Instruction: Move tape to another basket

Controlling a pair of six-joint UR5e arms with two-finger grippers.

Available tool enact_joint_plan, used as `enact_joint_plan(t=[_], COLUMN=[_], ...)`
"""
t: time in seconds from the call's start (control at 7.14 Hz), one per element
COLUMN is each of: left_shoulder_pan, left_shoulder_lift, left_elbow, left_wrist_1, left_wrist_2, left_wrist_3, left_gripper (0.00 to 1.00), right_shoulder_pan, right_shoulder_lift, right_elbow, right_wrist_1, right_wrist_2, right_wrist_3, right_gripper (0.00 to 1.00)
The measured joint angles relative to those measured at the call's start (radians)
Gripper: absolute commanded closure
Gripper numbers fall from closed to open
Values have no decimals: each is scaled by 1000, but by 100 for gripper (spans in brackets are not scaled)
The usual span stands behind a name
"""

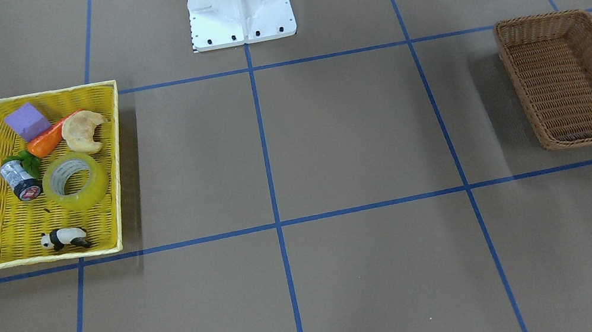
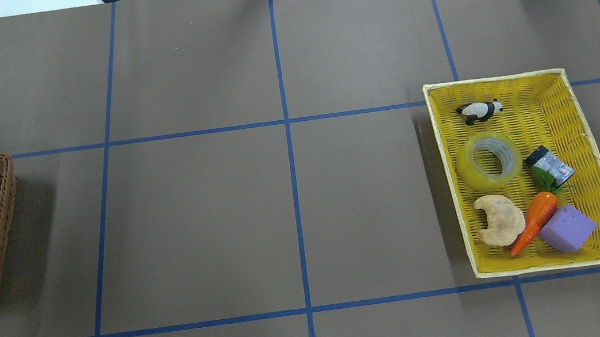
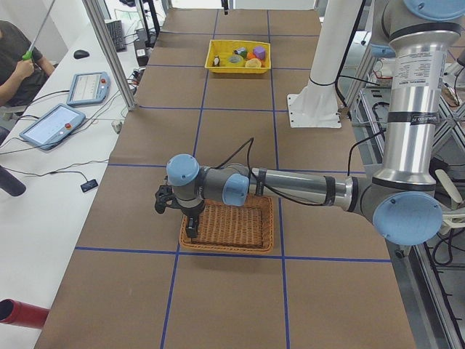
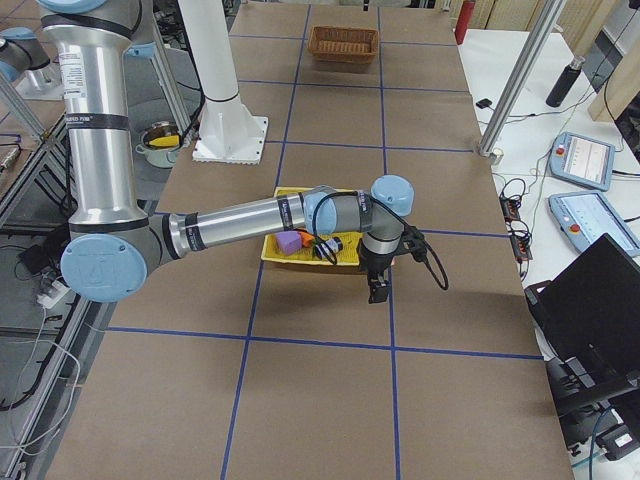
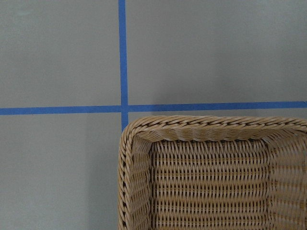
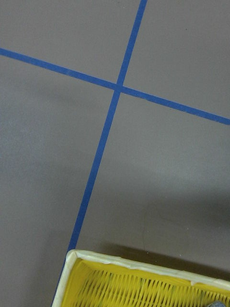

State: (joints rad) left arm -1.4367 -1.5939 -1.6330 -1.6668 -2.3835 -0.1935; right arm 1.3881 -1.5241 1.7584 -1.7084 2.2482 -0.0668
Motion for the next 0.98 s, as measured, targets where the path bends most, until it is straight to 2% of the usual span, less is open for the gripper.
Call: enact_joint_plan(t=[0.42,0.98], left_shoulder_pan=[1,1], left_shoulder_lift=[7,10], left_elbow=[-2,-5], left_wrist_1=[-13,-16], left_wrist_2=[0,0], left_wrist_3=[6,6], left_gripper=[2,2], right_shoulder_pan=[0,0], right_shoulder_lift=[-5,-8], right_elbow=[8,9], right_wrist_1=[-3,3], right_wrist_2=[46,55], right_wrist_3=[10,13], right_gripper=[0,0])
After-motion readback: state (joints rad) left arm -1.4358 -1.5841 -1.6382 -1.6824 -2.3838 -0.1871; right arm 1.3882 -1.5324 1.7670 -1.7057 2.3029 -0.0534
